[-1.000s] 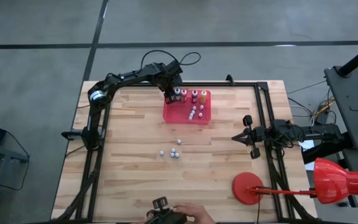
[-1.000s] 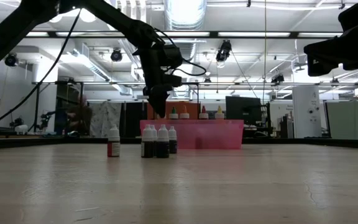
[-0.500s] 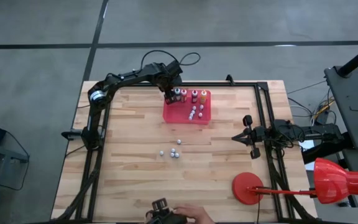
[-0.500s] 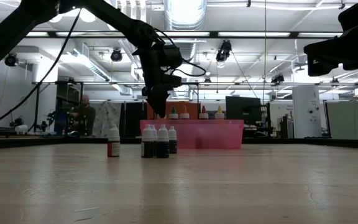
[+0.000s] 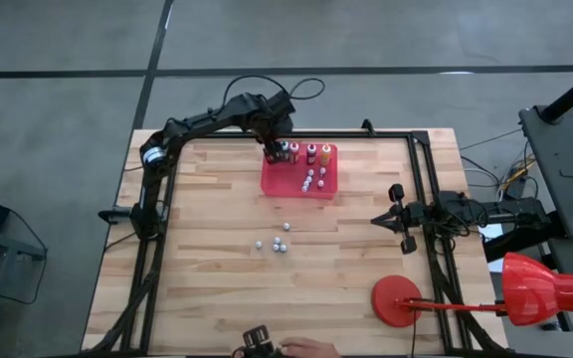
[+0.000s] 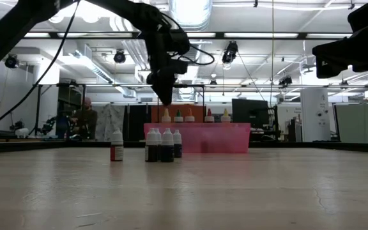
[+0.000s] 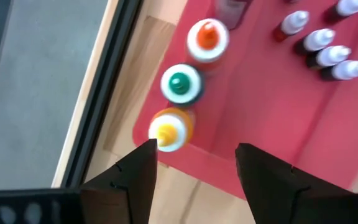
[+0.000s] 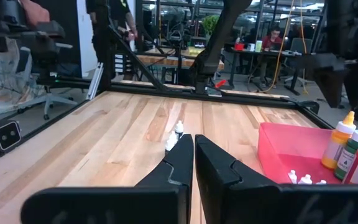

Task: Pick & Place food coloring
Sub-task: Put the small blue food coloring bottle into the pink bin

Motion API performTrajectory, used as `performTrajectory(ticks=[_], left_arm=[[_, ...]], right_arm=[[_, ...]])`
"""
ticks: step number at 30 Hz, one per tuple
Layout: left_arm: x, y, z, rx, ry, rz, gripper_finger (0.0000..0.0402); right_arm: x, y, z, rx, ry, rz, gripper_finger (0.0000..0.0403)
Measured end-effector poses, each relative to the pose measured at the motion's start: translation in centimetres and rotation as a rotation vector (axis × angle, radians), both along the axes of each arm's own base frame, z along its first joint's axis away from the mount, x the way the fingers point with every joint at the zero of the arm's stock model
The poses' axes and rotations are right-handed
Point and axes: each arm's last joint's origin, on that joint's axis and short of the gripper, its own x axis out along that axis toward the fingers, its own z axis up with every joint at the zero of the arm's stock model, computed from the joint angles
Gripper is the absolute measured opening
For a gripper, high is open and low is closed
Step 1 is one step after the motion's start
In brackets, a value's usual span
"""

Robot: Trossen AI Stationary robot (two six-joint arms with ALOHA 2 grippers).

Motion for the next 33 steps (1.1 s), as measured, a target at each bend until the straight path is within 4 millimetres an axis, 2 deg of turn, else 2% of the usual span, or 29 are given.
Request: performTrajectory(ticks=[9,16,25,33], left_arm=[[0.8,-3.6,1.7,-0.003,-0.038,-0.043,0.0188],[1.7,-7.3,2.6,-0.012,-0.063,-0.101,0.0188],[3.0,-12.3,2.7,-0.033,-0.063,-0.193,0.0188],[3.4,-14.9,2.9,-0.036,-0.067,-0.251,0.0188]], right_arm=[[0.0,0.0,0.0,0.000,0.000,0.000,0.0008],[0.0,0.0,0.0,0.000,0.000,0.000,0.0008],[0.0,0.0,0.0,0.000,0.001,0.000,0.0008],[0.0,0.0,0.0,0.000,0.000,0.001,0.0008]])
